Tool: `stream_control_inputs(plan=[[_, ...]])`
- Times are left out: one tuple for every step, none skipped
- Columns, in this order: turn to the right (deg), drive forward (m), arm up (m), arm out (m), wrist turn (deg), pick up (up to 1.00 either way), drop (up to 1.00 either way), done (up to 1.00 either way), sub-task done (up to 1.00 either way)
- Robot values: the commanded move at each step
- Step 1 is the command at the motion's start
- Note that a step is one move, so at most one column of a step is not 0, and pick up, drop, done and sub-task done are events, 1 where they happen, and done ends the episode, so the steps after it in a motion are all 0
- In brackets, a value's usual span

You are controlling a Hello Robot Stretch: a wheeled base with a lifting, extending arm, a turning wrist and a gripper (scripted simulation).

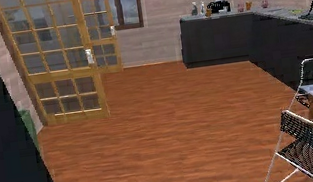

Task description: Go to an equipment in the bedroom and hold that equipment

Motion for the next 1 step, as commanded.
stream_control_inputs(plan=[[0.0,1.00,0.00,0.00,0.0,0.00,0.00,0.00,0.00]])
